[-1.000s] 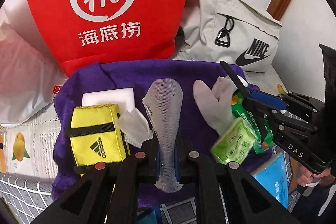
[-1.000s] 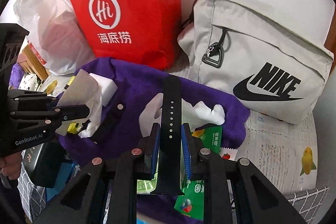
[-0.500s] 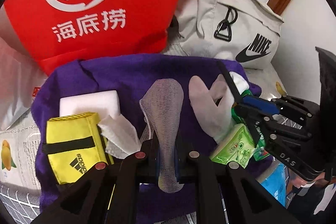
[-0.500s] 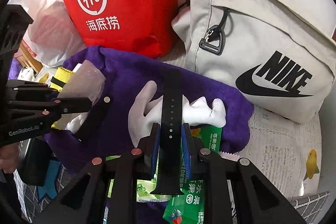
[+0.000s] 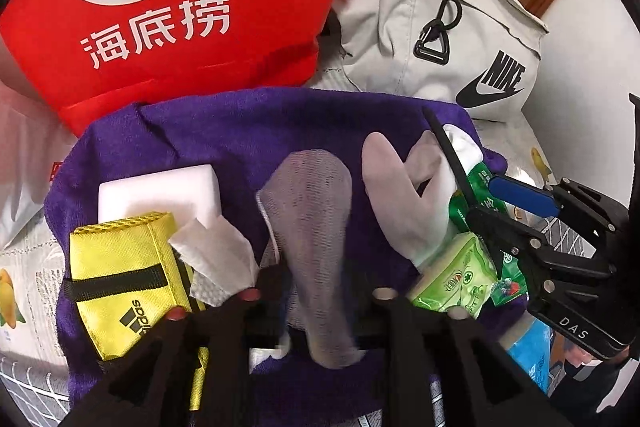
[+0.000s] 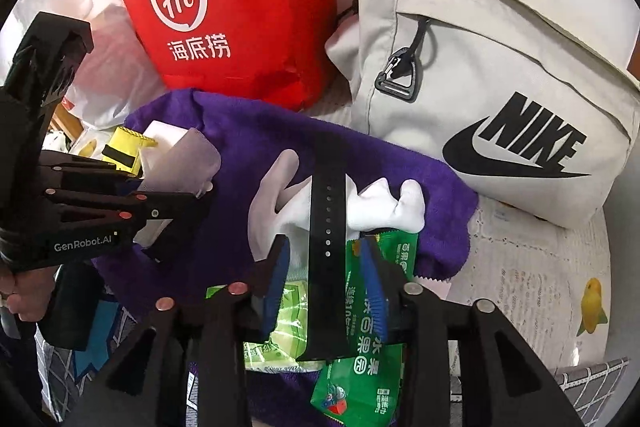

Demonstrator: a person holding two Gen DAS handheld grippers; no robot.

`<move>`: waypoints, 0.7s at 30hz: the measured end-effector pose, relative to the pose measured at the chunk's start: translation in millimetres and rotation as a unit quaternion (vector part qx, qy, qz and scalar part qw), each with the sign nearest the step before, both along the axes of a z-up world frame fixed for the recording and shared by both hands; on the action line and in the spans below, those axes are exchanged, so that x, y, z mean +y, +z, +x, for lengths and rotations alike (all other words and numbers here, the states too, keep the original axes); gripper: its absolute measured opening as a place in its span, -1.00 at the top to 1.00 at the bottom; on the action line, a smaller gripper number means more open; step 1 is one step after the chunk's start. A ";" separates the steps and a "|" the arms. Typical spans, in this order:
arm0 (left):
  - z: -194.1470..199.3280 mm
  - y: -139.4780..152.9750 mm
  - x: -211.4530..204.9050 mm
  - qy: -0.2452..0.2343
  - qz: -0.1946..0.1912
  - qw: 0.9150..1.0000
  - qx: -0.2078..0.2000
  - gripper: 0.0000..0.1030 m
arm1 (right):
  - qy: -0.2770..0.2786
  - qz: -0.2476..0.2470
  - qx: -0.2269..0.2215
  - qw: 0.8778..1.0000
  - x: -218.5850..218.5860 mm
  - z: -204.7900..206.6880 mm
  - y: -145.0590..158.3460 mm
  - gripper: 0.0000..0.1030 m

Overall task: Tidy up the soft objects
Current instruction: 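Open both tools to release the mask and strap on the towel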

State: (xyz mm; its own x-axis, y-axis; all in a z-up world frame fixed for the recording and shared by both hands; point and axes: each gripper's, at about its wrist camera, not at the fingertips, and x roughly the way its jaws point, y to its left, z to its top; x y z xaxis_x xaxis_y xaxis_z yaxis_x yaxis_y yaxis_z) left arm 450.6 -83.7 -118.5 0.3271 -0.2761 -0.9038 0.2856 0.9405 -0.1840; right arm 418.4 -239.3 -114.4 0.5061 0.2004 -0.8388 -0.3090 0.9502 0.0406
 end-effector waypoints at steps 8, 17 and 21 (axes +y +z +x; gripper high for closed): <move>-7.0 14.4 -1.3 0.000 0.006 1.000 -0.016 -0.19 | -0.014 0.001 -0.002 1.000 -2.9 -7.7 6.8 0.19; -24.2 36.5 -0.9 -0.002 0.026 0.999 -0.042 -0.39 | -0.027 0.001 -0.010 1.000 -8.4 -25.6 19.8 0.05; -34.2 47.1 0.1 -0.005 0.015 0.999 -0.046 -0.46 | -0.033 0.003 -0.016 0.999 -13.1 -34.5 26.5 -0.04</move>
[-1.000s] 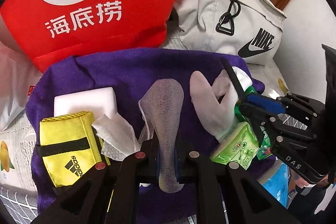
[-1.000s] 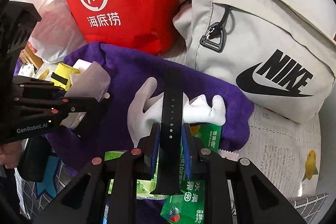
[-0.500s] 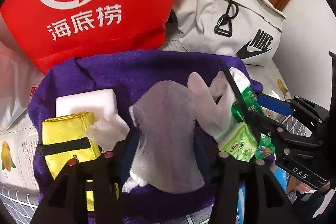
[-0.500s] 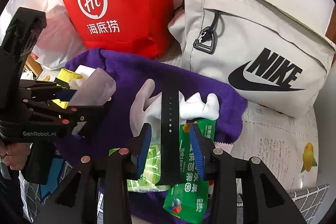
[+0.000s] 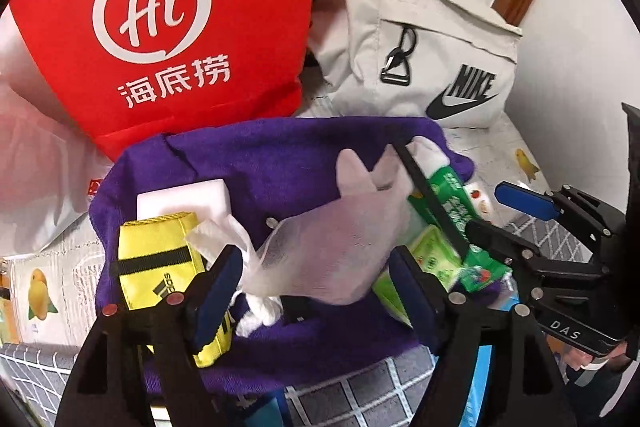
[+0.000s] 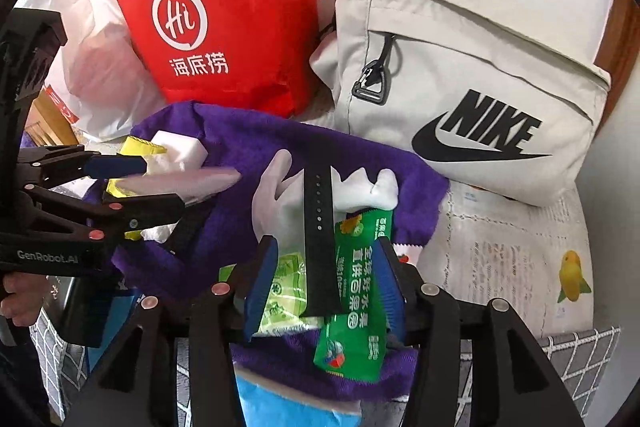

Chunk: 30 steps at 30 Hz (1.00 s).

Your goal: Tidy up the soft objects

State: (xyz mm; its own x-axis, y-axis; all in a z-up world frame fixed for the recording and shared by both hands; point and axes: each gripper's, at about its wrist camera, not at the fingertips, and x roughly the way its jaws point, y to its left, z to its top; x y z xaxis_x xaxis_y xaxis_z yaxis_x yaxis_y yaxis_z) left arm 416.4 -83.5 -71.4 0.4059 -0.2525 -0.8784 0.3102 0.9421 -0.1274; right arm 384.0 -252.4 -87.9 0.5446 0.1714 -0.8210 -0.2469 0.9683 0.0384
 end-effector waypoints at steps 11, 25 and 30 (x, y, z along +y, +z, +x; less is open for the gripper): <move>-33.9 23.9 6.7 0.023 0.012 0.999 -0.028 -0.46 | -0.007 0.011 -0.015 1.000 -0.6 -32.7 19.9 -0.08; -125.7 50.1 33.0 0.077 0.026 0.995 -0.060 -0.51 | -0.029 0.017 -0.049 0.998 14.1 -113.1 54.0 -0.39; -169.6 66.8 40.7 0.093 0.017 0.992 -0.088 -0.70 | -0.038 0.011 -0.073 0.997 19.9 -149.5 64.6 -0.60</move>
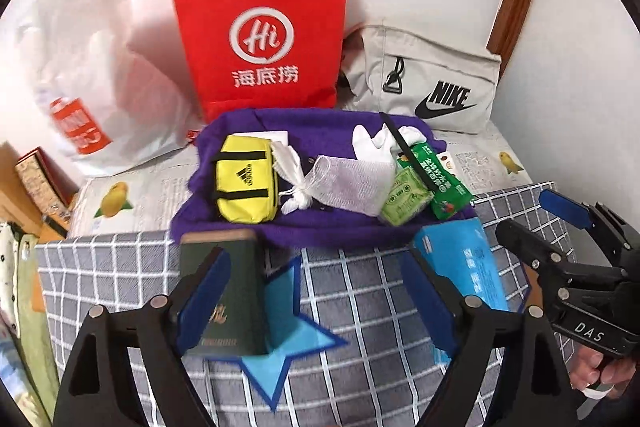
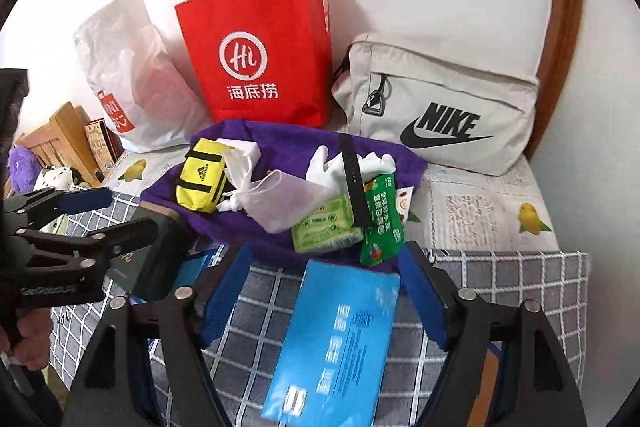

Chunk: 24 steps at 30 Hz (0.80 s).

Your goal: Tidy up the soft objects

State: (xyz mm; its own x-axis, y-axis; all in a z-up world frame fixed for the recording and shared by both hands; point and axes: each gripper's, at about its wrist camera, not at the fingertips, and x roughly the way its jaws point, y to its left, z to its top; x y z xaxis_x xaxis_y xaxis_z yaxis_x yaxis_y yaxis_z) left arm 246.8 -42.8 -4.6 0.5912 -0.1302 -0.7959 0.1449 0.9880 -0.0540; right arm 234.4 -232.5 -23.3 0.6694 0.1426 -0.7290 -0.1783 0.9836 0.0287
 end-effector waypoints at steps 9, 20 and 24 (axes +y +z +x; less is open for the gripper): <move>-82.7 17.1 7.7 0.031 0.003 0.997 -0.065 -0.85 | -0.013 0.019 -0.006 1.000 -0.1 -61.3 2.3 -0.80; -152.6 12.7 6.6 0.043 0.001 0.996 -0.081 -0.86 | -0.032 0.014 -0.020 0.999 -12.3 -131.5 4.1 -0.83; -170.7 9.3 2.7 0.048 0.016 0.995 -0.087 -0.86 | -0.032 0.010 -0.026 0.999 -15.5 -149.7 3.9 -0.83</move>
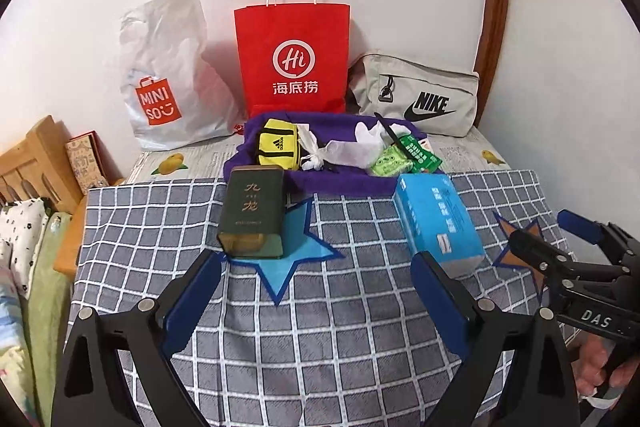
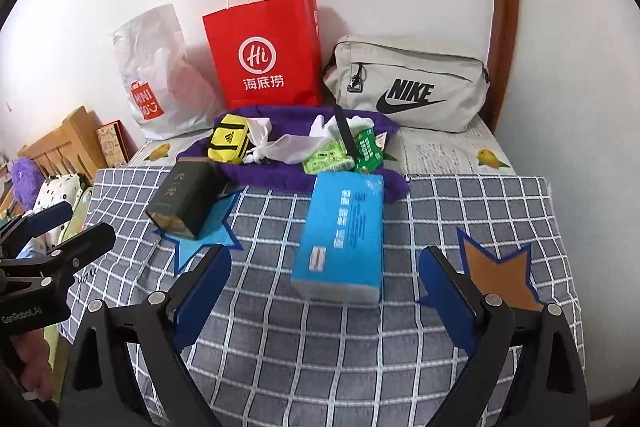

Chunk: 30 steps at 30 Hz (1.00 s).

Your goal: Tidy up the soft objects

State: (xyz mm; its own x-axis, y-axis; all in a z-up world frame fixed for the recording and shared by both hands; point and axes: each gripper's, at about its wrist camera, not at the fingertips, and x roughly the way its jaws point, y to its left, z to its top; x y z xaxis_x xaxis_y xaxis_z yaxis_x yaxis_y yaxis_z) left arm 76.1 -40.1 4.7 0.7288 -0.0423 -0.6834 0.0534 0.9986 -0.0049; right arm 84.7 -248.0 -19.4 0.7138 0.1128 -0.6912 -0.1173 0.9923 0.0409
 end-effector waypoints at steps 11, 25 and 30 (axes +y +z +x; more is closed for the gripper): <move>-24.4 -3.6 -5.4 0.003 0.005 1.000 -0.008 -0.86 | 0.010 0.002 -0.014 1.000 -2.8 -33.2 0.4 -0.83; -32.0 2.5 -10.8 0.001 -0.001 1.000 -0.014 -0.86 | 0.007 0.003 -0.023 1.000 -6.7 -40.8 4.3 -0.83; -33.1 2.8 -11.9 0.001 -0.001 1.000 -0.016 -0.86 | 0.007 0.001 -0.022 1.000 -7.1 -41.3 3.9 -0.83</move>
State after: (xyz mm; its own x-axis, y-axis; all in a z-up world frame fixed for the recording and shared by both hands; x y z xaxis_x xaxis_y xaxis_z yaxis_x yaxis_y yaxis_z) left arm 43.0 -52.0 7.5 0.7508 -0.0432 -0.6591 0.0522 0.9986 -0.0060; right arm 43.4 -255.1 -15.5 0.7415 0.1248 -0.6592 -0.1334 0.9904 0.0374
